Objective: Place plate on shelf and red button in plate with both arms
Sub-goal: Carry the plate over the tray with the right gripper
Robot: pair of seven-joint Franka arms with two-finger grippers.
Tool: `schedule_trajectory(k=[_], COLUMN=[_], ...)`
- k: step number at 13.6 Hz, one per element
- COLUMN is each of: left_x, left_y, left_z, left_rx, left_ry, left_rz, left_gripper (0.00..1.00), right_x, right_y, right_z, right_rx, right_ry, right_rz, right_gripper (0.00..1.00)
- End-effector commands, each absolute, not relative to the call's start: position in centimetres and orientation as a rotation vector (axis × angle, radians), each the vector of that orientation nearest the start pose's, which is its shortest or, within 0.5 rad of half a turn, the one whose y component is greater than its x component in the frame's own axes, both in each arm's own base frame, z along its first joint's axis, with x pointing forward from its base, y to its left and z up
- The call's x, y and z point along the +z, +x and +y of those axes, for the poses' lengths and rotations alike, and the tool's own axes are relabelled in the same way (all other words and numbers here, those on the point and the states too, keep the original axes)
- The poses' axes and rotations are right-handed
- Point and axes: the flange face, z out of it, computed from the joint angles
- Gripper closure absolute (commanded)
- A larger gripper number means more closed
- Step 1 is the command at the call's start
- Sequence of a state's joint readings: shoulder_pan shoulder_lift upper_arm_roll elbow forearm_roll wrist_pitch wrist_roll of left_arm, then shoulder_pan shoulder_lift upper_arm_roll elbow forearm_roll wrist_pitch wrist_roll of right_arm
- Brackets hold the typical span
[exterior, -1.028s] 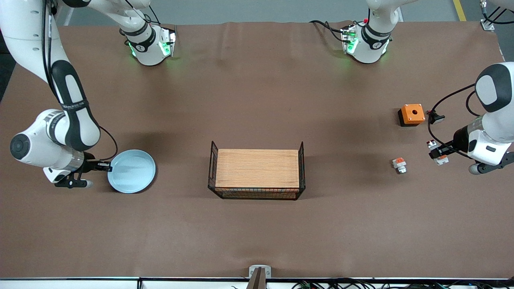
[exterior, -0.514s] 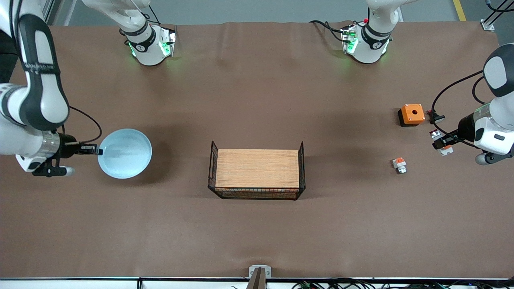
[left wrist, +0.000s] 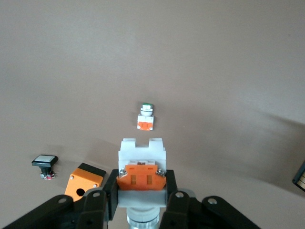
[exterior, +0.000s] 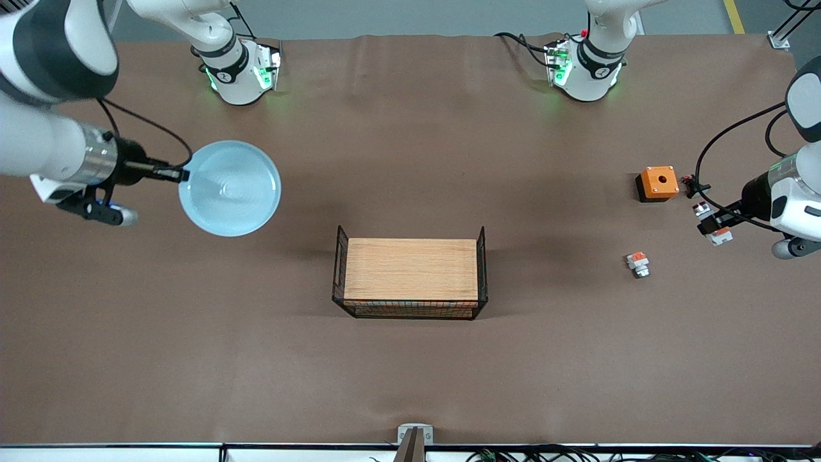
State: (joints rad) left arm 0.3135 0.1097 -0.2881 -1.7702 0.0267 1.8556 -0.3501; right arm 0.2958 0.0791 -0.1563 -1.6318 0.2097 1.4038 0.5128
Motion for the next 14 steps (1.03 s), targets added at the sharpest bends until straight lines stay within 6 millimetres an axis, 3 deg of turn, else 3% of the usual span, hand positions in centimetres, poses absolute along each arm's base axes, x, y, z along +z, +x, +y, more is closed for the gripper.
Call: schedule_trajectory(k=[1,5,7,11,14], left_x=[51.3,51.5,51.1,51.2,52.6], left_y=[58.7,58.9,58.7,58.5,58.6], left_z=[0.5,-4.1,-7.0,-10.2,-13.9], left_rx=[0.066,0.068,0.081,0.078,0.047], left_ry=[-3.077,-3.08,-3.074,-3.084,-3.106], left_rz=[-0.606,-0.634,-0.672,-0.67,-0.721], left_gripper=[1.0,0.99,0.99,0.99,0.99], right_x=[57.0,58.6,58.1,53.8,50.0], right_y=[52.4,49.6,48.4,49.7,50.6], right_z=[18.6,29.3,34.9,39.7,42.4], right_rx=[0.547,0.524,0.449,0.425,0.411], right_ry=[-2.983,-2.753,-2.621,-2.43,-2.342], right_rz=[0.769,1.212,1.44,1.704,1.847], right_gripper=[1.0,1.0,1.0,1.0,0.99])
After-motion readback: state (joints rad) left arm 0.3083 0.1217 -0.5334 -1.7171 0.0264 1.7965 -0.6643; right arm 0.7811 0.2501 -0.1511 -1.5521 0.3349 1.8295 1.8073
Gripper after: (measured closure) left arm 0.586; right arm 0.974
